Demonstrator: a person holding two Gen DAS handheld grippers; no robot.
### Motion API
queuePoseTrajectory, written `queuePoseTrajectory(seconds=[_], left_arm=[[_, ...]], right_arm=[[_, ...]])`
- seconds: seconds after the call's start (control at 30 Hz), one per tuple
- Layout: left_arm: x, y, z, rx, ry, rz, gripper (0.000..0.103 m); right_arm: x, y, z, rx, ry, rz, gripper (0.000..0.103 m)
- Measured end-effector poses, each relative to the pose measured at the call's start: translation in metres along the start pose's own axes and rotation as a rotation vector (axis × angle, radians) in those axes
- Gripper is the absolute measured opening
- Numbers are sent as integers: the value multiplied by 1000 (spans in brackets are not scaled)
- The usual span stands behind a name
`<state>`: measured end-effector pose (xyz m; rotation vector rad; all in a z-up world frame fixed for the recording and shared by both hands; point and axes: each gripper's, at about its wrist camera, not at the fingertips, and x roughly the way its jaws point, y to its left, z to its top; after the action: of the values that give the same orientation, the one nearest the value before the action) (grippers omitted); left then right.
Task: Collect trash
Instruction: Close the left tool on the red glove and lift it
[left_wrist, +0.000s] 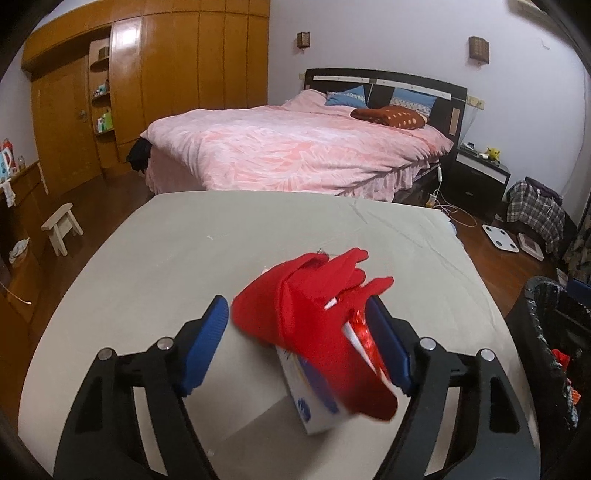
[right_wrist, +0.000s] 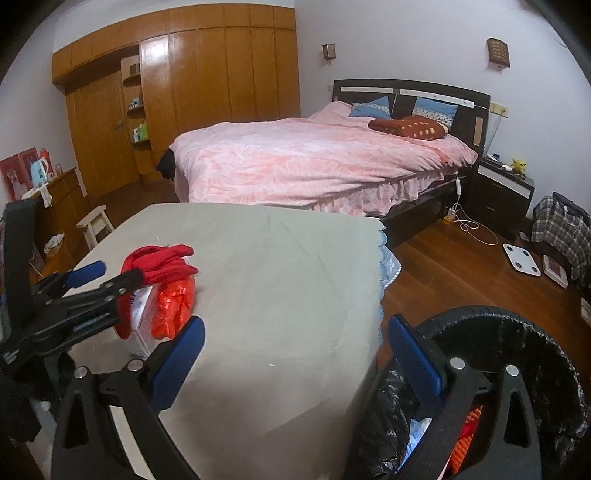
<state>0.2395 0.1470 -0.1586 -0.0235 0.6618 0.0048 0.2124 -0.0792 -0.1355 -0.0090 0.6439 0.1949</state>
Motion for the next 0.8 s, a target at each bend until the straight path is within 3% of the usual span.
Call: queuePoseTrajectory(seconds=[0.1,0.17,0.37,0.8], left_arm=[[12,-1,2,-2,21,-12,62],[19,1,1,-11,39,-29,46],[14,2,0,-39,16,-68,16],[-41,38,8,-130,-90,-47,11]], right_arm=[[1,1,0,-8,2,-3,97],[3,1,0,-11,6,-3,97],[11,9,1,-21,16,9,97],[18,43,11,-40,4,62,97]])
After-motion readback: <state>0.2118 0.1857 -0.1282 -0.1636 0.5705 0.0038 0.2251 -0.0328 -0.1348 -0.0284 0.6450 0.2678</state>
